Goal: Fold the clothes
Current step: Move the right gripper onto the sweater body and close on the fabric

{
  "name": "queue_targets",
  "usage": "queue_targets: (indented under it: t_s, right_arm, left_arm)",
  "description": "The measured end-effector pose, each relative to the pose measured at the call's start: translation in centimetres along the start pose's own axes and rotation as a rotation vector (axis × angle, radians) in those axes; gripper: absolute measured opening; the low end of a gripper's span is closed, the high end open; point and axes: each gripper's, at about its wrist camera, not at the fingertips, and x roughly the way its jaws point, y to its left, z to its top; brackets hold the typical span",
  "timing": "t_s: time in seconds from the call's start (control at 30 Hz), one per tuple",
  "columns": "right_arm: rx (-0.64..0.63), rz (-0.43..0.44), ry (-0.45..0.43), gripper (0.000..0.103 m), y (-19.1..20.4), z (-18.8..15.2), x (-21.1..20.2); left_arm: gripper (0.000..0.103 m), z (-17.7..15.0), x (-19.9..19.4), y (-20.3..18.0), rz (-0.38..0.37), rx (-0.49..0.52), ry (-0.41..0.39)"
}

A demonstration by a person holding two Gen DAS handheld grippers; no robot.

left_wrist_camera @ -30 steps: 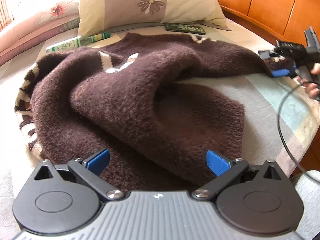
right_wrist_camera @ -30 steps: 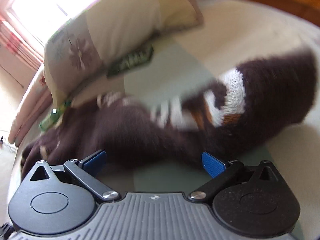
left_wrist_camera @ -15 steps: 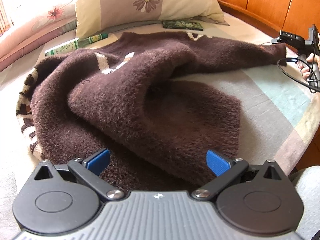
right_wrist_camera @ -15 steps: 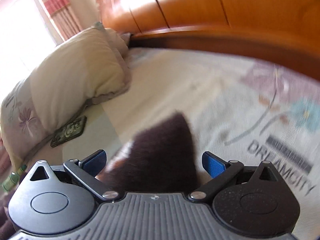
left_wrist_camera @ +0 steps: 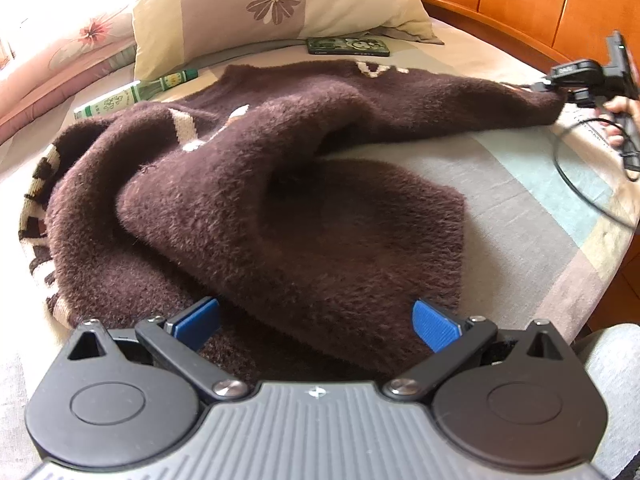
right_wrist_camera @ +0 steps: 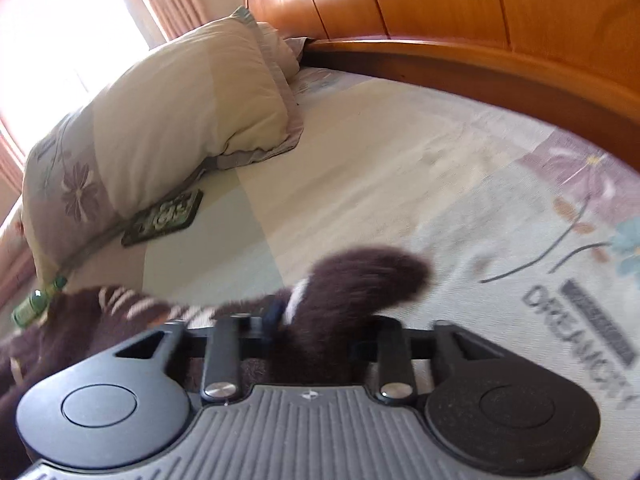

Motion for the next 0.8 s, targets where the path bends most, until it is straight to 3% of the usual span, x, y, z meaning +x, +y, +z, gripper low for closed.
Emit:
queue_targets:
  t_s: [0.2,0.23,0.27,0.37,0.47,0.67,0.8]
  right_arm:
    - [-0.003,-0.034,-0.082,0.021,0.1,2.6,-4.8]
    - [0.01,-0.055,-0.093,0.025,0.0,3.0,-5.0]
    - [0.024,-0.077,-0.103,0.037,-0.1,3.5,-5.1]
    - [0.036,-0.134,-0.139,0.052,-0.2,4.1,-5.7]
    - [-0.003,-0.074,-0.109,0.069,1.3,3.3,-5.2]
    - [-0.236,0.03,0.04,0.078,8.9,0.2,-1.3]
    - [-0.301,0.154,0.128,0.079,14.1,-2.7,1.1]
  left_arm:
    - [0.102,-0.1,-0.1,0.0,-0.017,-0.006,-0.013]
    - [0.102,-0.1,-0.2,0.0,-0.024,-0.005,-0.016]
    - [0.102,-0.1,-0.3,-0.1,-0.03,-0.004,-0.018]
    - [0.102,-0.3,-0.5,0.0,-0.036,-0.001,-0.022]
    - [0.102,-0.3,-0.4,0.1,-0.023,-0.008,-0.018]
    - [0.102,-0.3,-0.5,0.5,-0.016,-0.011,-0.02]
    - [0.102,-0.4,-0.7,0.9,-0.006,-0.016,-0.019]
